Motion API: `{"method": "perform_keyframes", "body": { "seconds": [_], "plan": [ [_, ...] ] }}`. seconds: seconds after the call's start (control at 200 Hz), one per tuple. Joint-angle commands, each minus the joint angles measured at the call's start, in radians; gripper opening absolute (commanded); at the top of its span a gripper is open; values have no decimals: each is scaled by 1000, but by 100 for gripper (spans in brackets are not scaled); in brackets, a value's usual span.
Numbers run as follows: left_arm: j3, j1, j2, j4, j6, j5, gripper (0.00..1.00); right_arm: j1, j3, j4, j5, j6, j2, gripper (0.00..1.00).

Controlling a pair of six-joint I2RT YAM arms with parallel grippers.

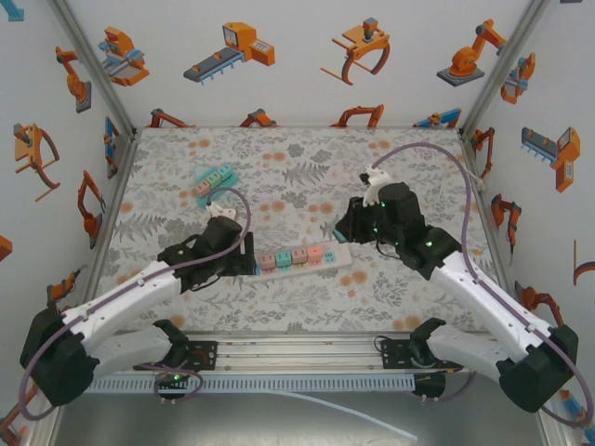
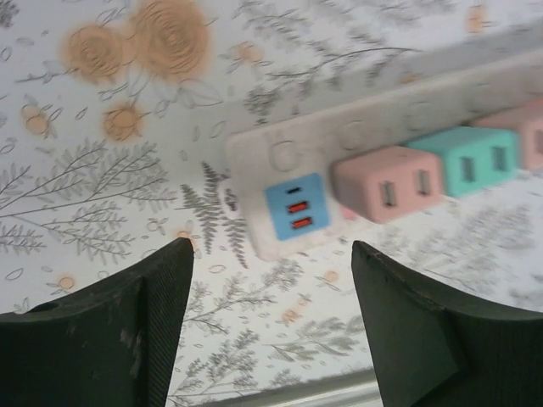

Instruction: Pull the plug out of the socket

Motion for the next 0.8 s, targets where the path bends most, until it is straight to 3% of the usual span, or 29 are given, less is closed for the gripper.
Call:
{"method": "perform_keyframes", "body": {
  "seconds": [0.0, 0.105, 0.245, 0.31, 0.501, 0.796],
  "plan": [
    [6, -8, -120, 96, 131, 218, 75, -4, -70, -76, 97, 370, -90, 0],
    [-19, -17, -188, 197, 200, 414, 83, -11, -154, -82, 106, 506, -165, 0],
    [-30, -23, -231, 240, 244, 553, 94, -18, -283, -74, 98, 654, -253, 0],
    [-37, -25, -241, 245, 251, 569, 100, -20, -356, -51, 84, 708, -288, 0],
    [-49, -27, -252, 252, 257, 542, 97, -20, -554, 114, 55, 807, -328, 0],
    [-66, -28, -246, 282, 265, 574, 97, -20, -685, 384, 75, 805, -185, 0]
  ]
}}
